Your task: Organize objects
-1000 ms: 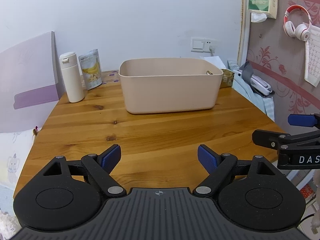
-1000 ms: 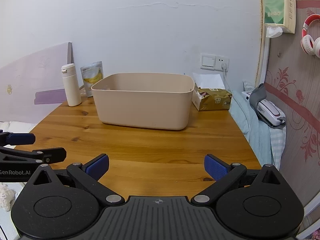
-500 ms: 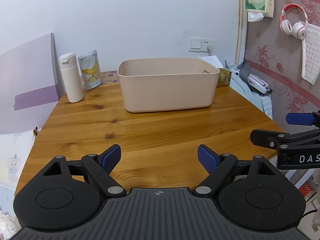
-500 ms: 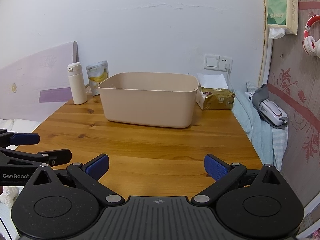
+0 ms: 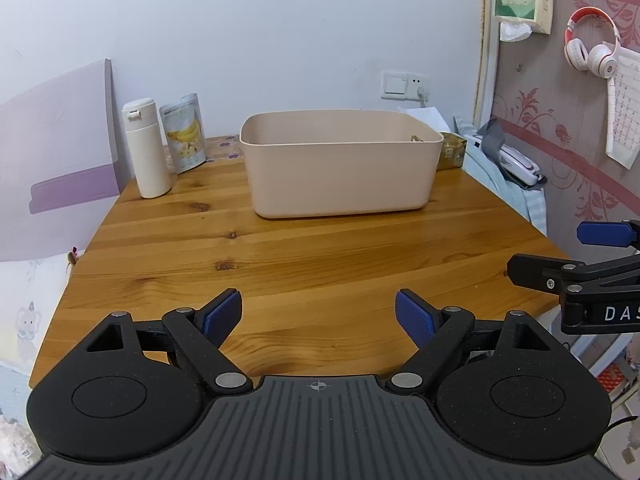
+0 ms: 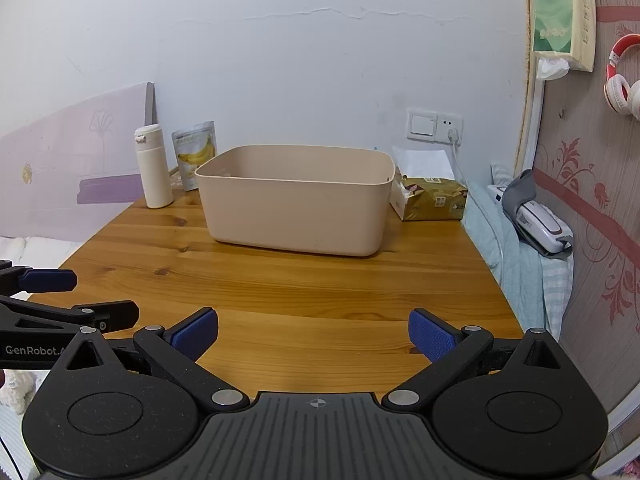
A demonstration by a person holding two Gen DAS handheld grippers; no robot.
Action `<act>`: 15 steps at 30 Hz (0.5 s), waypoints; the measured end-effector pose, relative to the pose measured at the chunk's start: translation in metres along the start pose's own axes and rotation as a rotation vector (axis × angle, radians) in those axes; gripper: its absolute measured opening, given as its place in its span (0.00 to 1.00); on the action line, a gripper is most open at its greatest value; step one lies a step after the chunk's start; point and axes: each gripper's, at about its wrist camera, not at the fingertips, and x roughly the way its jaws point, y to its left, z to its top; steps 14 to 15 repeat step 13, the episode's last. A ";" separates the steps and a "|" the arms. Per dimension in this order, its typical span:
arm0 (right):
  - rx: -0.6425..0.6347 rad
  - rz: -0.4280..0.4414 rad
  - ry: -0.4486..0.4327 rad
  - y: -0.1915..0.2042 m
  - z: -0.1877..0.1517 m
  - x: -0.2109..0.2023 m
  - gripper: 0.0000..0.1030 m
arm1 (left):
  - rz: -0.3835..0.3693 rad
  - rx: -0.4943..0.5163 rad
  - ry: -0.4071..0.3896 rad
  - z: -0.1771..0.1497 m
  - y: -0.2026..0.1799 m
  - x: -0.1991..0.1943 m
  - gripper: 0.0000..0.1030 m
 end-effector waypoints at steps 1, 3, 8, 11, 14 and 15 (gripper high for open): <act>-0.004 -0.004 0.001 0.000 0.000 0.000 1.00 | 0.000 -0.002 0.000 0.000 0.000 0.000 0.83; -0.007 -0.005 0.003 0.001 0.000 0.000 1.00 | 0.001 -0.003 0.003 0.000 0.000 0.001 0.83; -0.010 -0.002 0.004 0.002 0.000 0.001 1.00 | 0.000 -0.003 0.001 0.000 0.001 0.002 0.83; -0.012 -0.001 0.008 0.003 0.000 0.002 1.00 | 0.001 -0.005 0.007 -0.001 0.001 0.002 0.83; -0.012 -0.001 0.013 0.004 0.000 0.004 1.00 | -0.004 -0.010 0.016 -0.001 0.002 0.005 0.83; -0.012 -0.001 0.013 0.004 0.000 0.004 1.00 | -0.004 -0.010 0.016 -0.001 0.002 0.005 0.83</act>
